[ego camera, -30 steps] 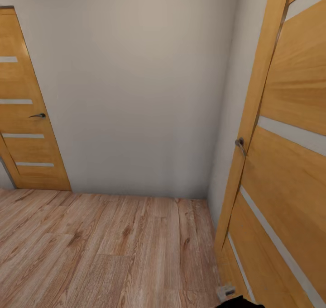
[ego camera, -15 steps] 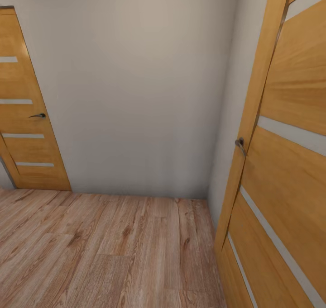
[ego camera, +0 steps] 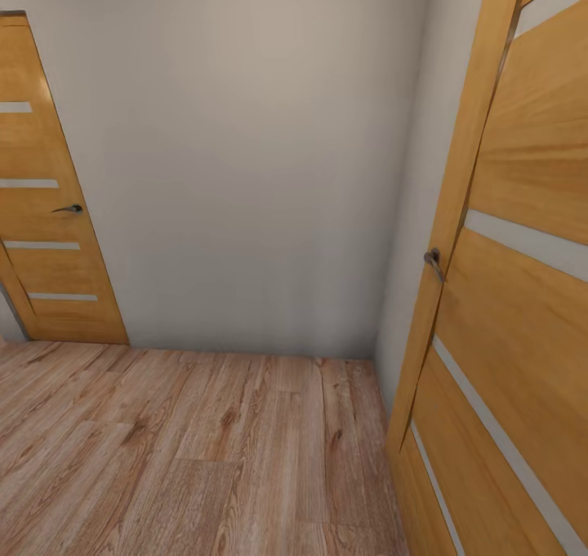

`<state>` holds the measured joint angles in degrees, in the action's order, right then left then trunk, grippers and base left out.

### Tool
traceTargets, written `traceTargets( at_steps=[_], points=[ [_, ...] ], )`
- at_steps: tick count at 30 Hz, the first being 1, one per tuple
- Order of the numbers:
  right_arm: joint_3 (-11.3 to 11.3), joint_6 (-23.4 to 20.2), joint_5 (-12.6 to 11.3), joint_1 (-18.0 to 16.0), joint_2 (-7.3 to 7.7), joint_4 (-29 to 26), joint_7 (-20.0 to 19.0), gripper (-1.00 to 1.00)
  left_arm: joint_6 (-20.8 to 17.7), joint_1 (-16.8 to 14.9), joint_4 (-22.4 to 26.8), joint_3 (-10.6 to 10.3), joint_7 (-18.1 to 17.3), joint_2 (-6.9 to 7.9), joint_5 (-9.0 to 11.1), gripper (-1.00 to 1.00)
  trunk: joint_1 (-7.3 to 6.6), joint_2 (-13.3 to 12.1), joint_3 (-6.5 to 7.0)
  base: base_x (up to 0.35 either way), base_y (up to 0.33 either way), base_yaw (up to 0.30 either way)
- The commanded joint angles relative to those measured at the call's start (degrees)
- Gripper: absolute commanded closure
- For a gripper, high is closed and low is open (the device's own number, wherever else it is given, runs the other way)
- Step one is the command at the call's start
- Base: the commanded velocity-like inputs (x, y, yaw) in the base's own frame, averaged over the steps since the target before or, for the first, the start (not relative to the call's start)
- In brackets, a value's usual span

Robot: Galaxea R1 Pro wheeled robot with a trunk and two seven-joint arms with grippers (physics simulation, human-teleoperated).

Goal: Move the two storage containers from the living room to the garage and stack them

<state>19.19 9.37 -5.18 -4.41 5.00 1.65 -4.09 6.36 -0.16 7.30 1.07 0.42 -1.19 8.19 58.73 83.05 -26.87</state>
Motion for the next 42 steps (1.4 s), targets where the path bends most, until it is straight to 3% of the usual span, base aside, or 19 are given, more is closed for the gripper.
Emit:
traceTargets(
  at_steps=[1,21,27,34,42],
  points=[
    [0.3,0.3,-0.6,-0.1,0.0,0.2,-0.3,-1.0,0.1,0.0,0.0,0.1,0.0,-0.01,0.3,-1.0,0.0,0.0,-0.05,0.0,0.0,0.0],
    [0.7,0.2,-0.3,-0.1,0.08,0.1,-0.2,-1.0,0.1,0.0,0.0,0.2,0.0,0.09,0.3,-1.0,0.0,0.0,-0.05,0.008,0.0,0.0],
    [0.7,0.2,-0.3,-0.1,0.29,0.1,-0.2,-1.0,0.0,0.0,-0.1,0.2,0.0,0.14,0.4,-1.0,0.0,0.0,-0.05,0.296,0.0,0.0],
    [0.7,0.2,-0.3,-0.1,0.35,0.1,-0.2,-1.0,0.1,0.0,-0.1,0.1,0.0,0.15,2.8,-1.0,0.0,0.0,-0.05,0.322,0.0,0.0],
    [0.7,0.2,-0.3,-0.1,0.36,0.1,-0.2,-1.0,0.1,0.0,-0.1,0.1,0.0,0.17,3.1,-1.0,0.0,0.0,-0.05,0.319,0.0,0.0]
  ],
)
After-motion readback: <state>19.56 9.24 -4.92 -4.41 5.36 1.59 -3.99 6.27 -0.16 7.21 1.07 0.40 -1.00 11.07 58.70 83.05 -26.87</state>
